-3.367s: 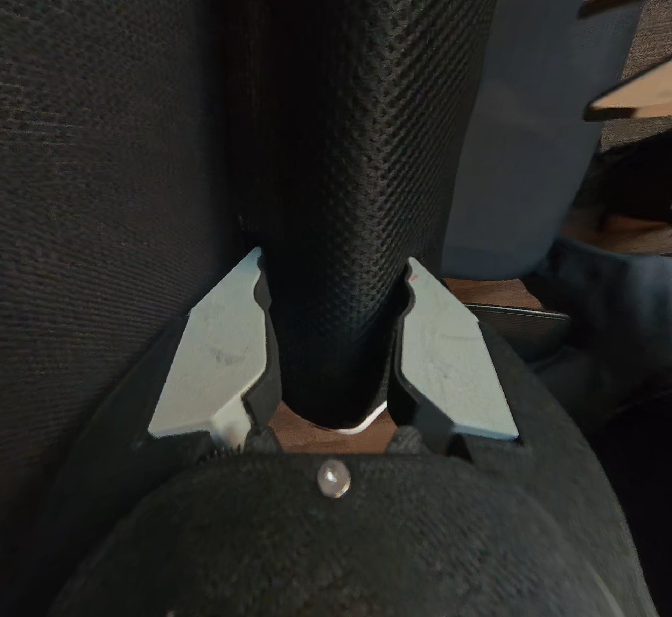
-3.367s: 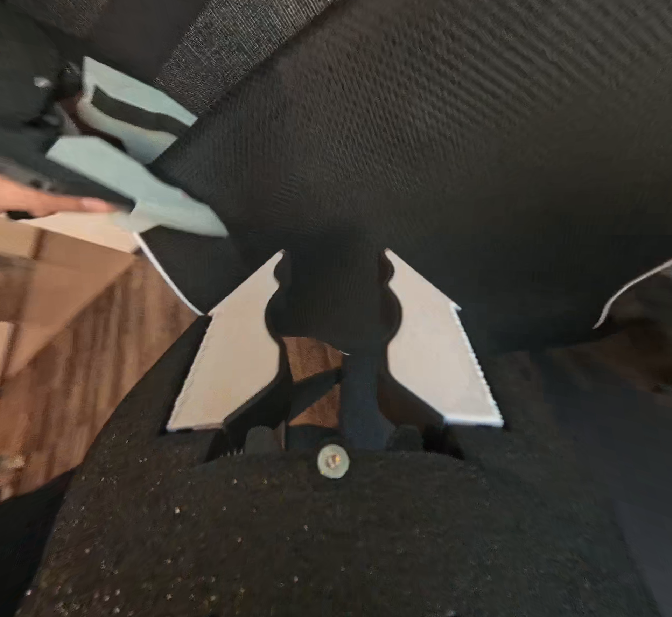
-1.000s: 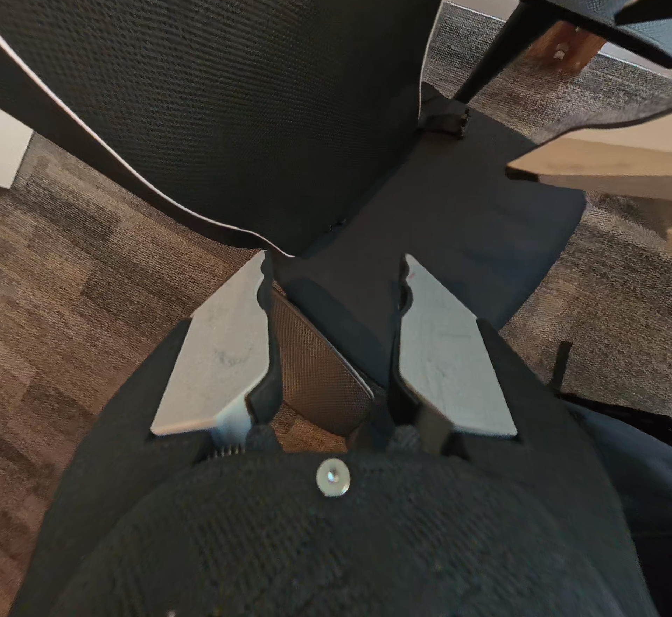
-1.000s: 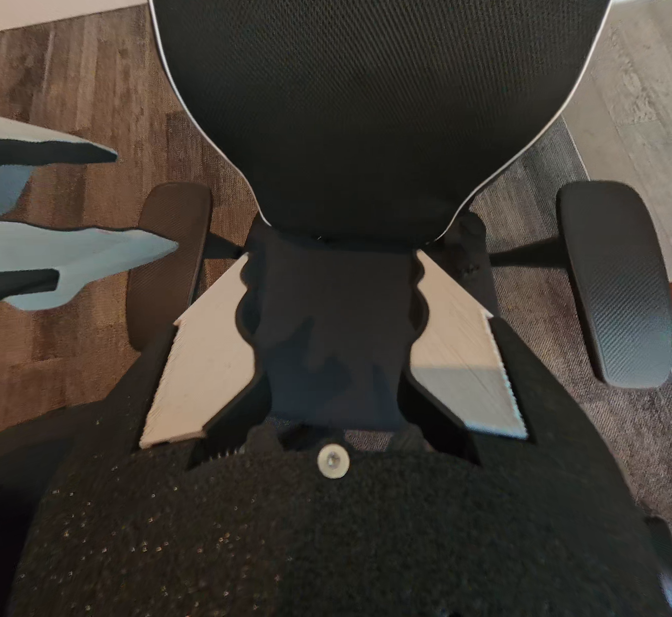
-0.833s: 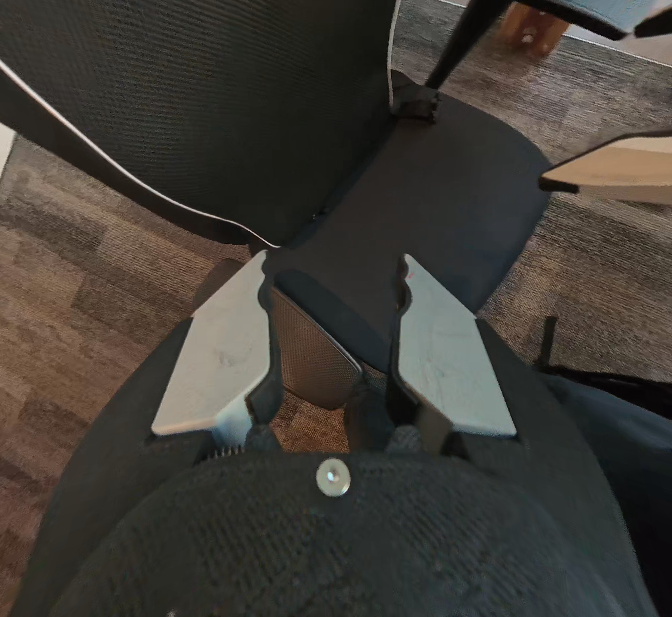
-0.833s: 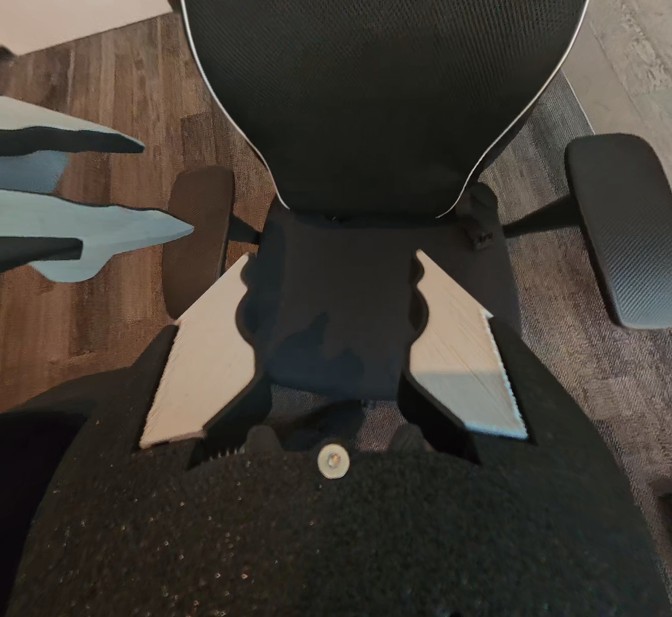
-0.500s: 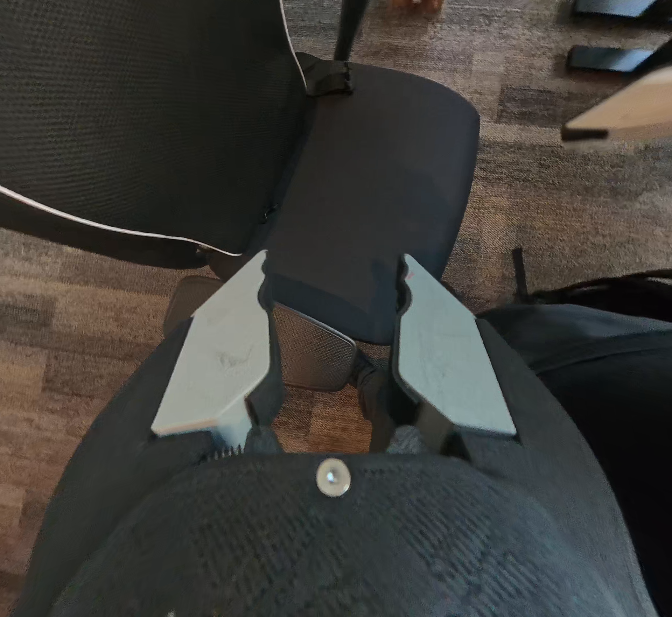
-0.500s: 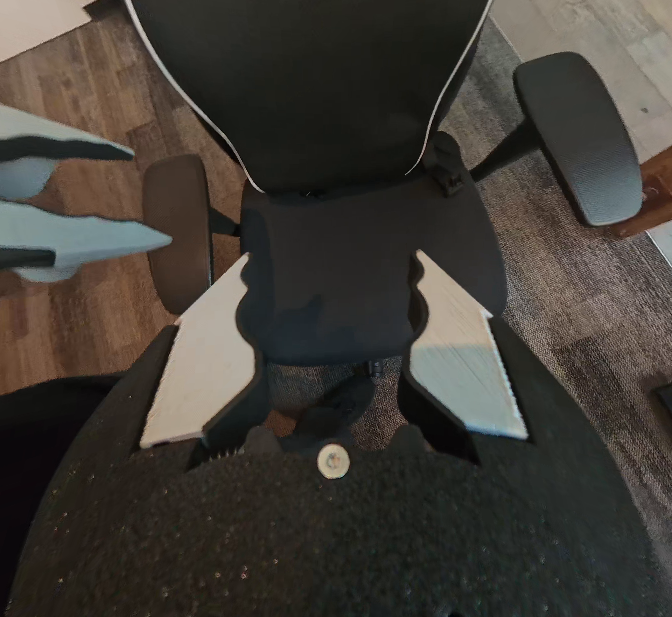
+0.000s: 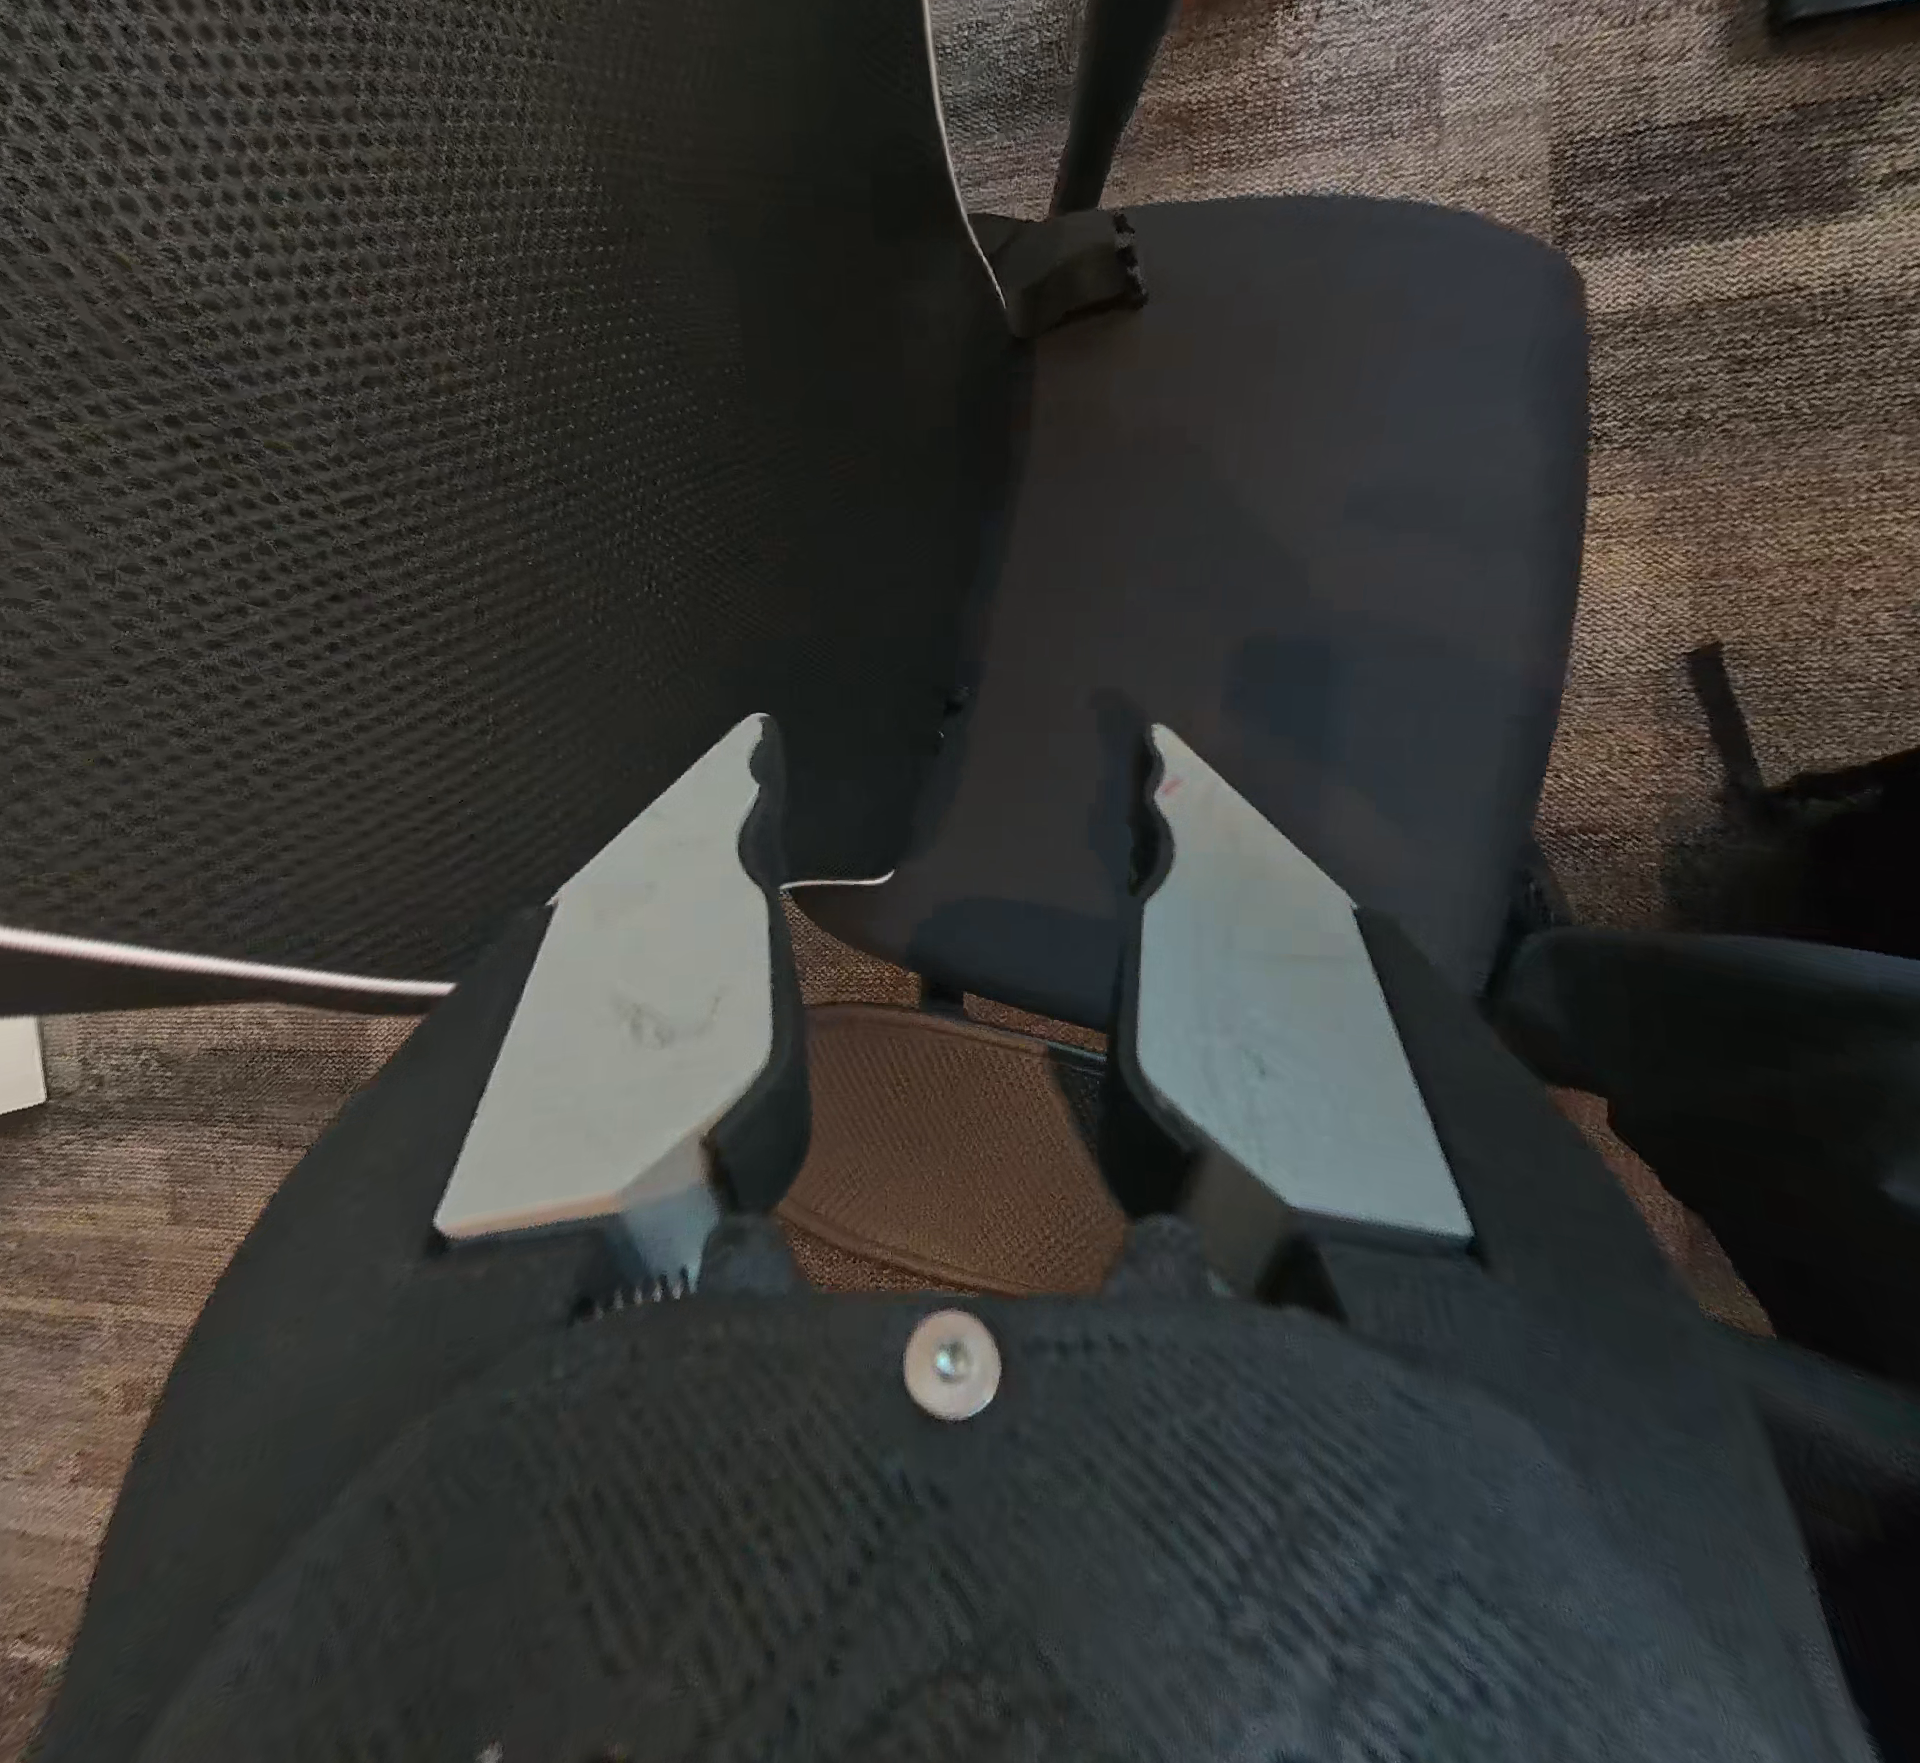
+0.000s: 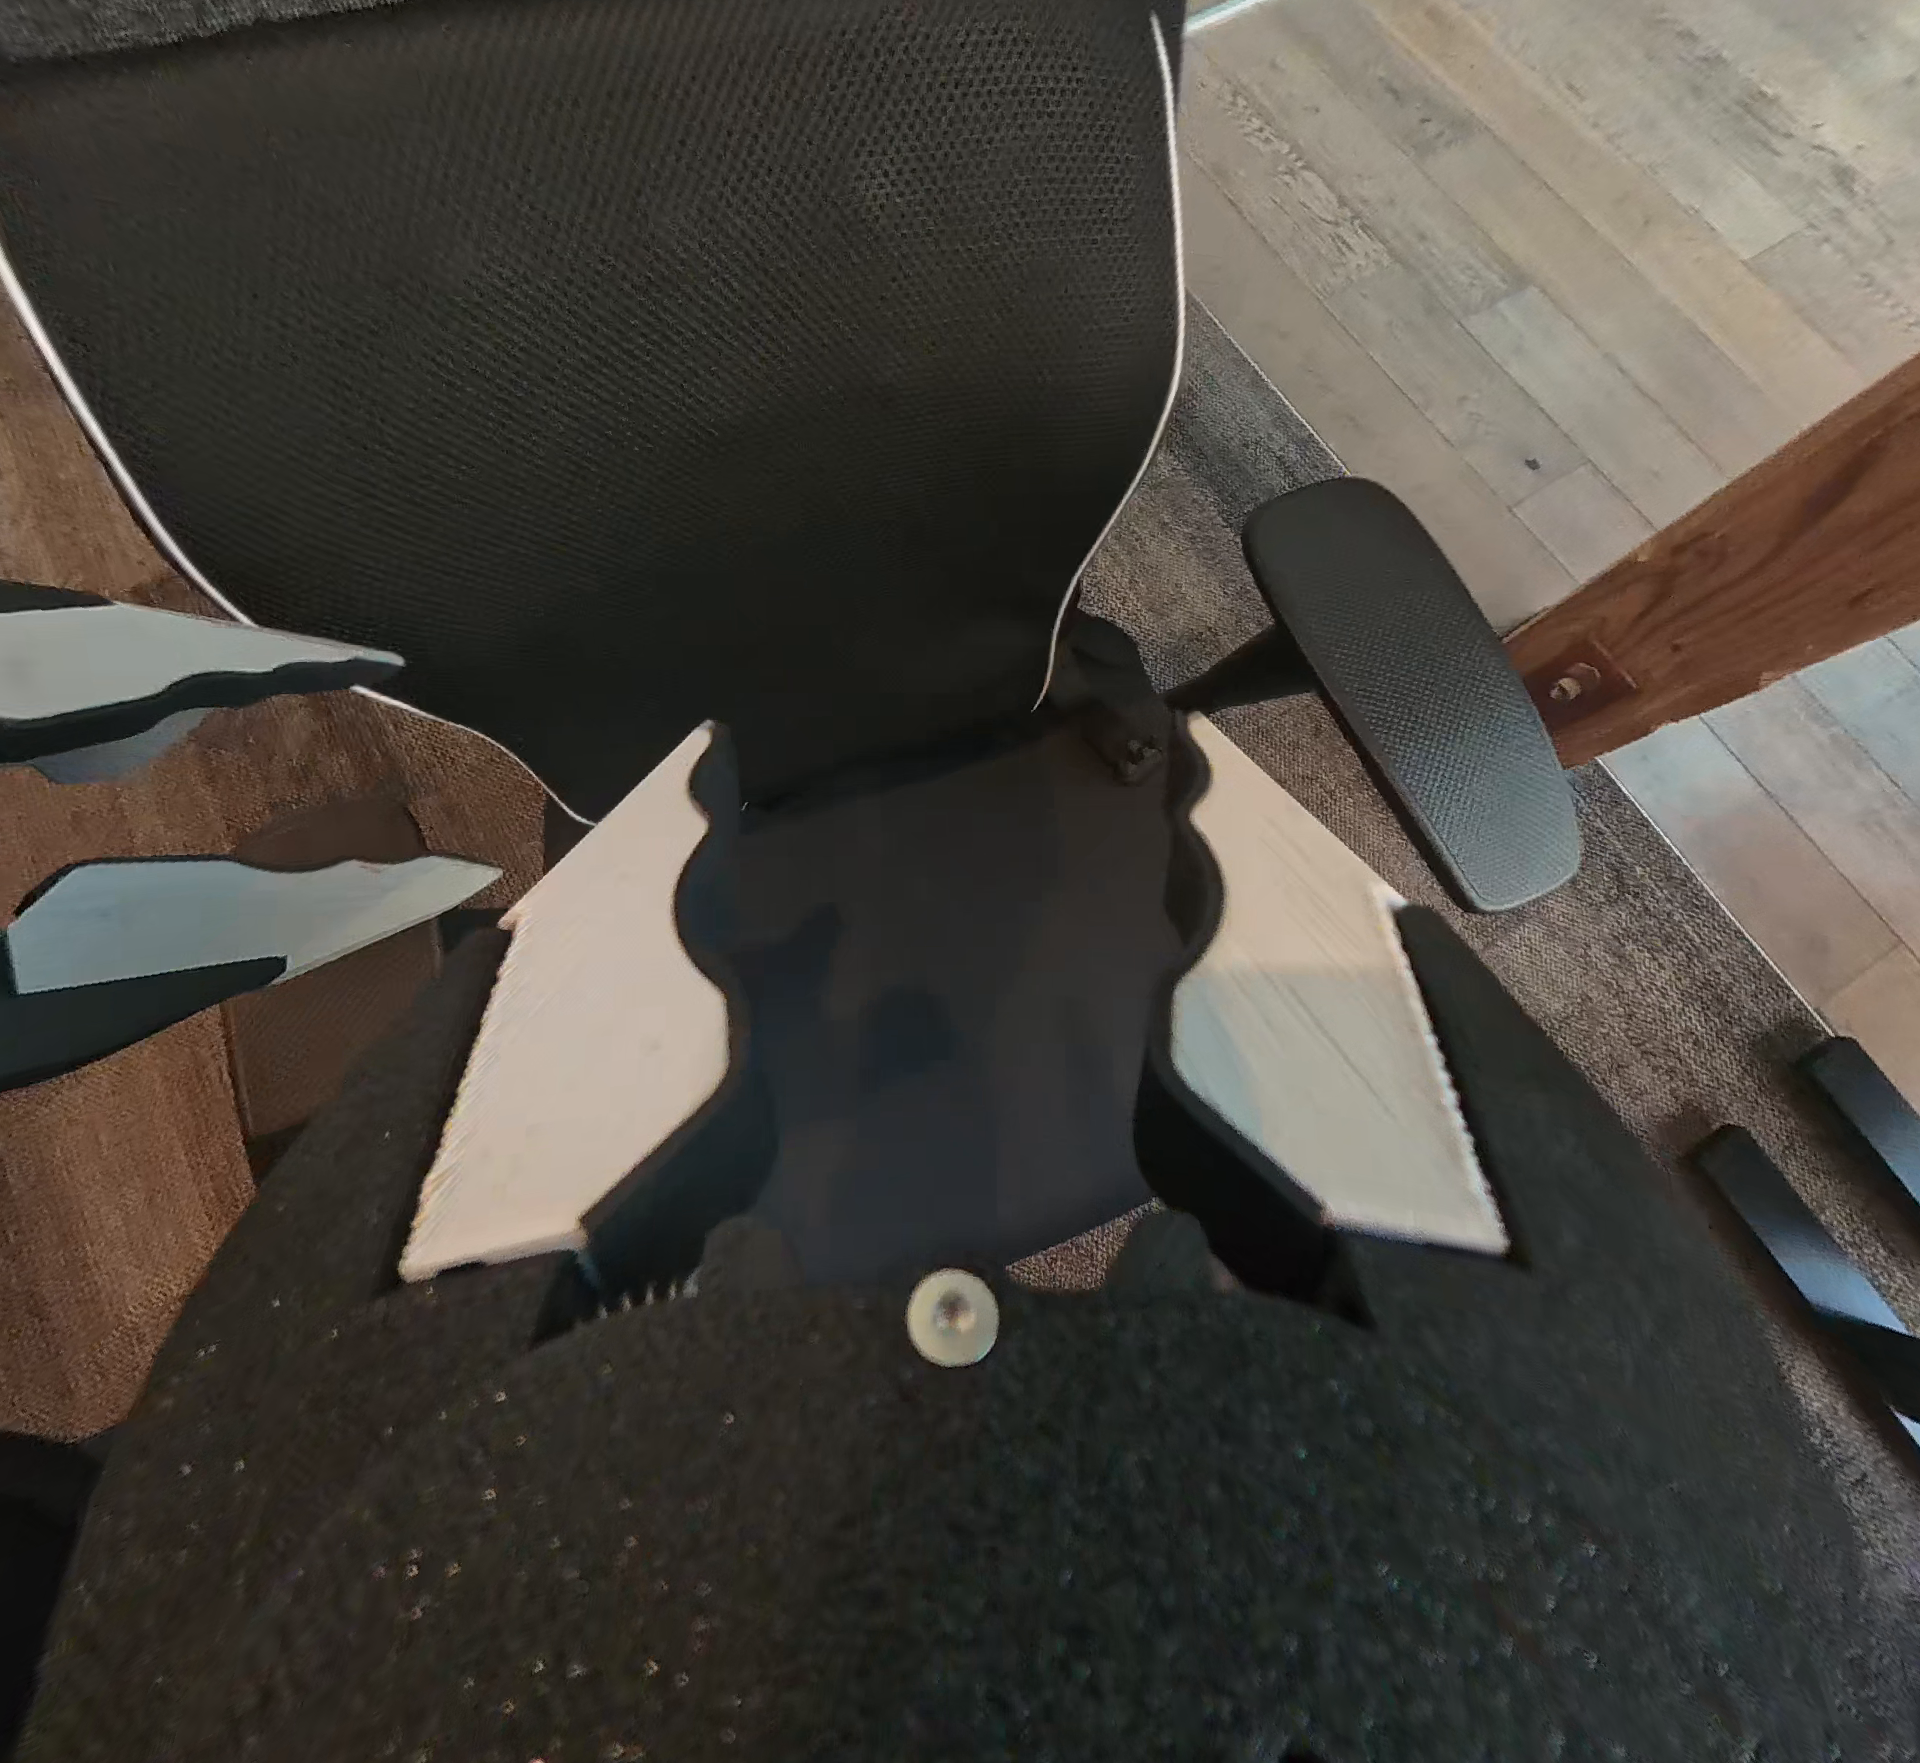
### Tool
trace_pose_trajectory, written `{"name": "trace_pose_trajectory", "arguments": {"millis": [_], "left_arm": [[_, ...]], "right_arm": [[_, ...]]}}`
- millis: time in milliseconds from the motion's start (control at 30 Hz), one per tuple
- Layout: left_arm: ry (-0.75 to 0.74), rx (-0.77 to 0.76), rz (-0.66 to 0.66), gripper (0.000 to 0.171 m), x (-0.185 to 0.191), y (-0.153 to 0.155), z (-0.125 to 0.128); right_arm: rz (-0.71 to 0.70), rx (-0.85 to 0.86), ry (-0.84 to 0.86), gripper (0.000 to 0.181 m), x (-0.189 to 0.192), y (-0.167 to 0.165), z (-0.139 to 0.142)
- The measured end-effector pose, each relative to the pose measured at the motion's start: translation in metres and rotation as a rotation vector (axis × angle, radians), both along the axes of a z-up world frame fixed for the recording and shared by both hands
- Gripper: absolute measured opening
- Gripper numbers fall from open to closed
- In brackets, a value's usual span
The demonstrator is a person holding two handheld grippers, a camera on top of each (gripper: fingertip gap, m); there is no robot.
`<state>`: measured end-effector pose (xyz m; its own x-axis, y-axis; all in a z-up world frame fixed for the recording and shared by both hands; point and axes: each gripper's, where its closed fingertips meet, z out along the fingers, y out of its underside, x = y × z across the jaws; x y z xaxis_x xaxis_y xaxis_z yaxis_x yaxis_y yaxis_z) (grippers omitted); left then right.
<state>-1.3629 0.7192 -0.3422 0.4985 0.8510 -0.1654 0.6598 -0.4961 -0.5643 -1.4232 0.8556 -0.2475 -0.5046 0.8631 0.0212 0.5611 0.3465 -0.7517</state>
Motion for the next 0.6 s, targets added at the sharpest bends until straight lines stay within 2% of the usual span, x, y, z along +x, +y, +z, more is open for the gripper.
{"name": "trace_pose_trajectory", "arguments": {"millis": [67,167,300,400,467,600], "left_arm": [[-0.010,0.015,-0.028,0.064,0.003,0.004,-0.002],[-0.043,0.031,-0.083,0.064,0.021,0.015,-0.013],[-0.189,0.082,-0.207,0.063,0.069,0.038,-0.043],[-0.273,0.073,-0.314,0.064,0.096,0.052,-0.064],[-0.316,0.043,-0.375,0.063,0.106,0.062,-0.072],[-0.333,0.012,-0.471,0.064,0.104,0.096,-0.071]], "right_arm": [[-0.020,-0.014,-0.001,0.082,0.007,0.009,0.002],[-0.064,-0.016,-0.045,0.082,0.037,0.030,-0.011],[-0.110,-0.011,-0.133,0.082,0.100,0.061,-0.041],[-0.168,0.012,-0.132,0.081,0.130,0.094,-0.050],[-0.209,0.012,-0.052,0.077,0.133,0.121,-0.036],[-0.233,-0.113,0.195,0.076,0.107,0.173,0.027]]}}
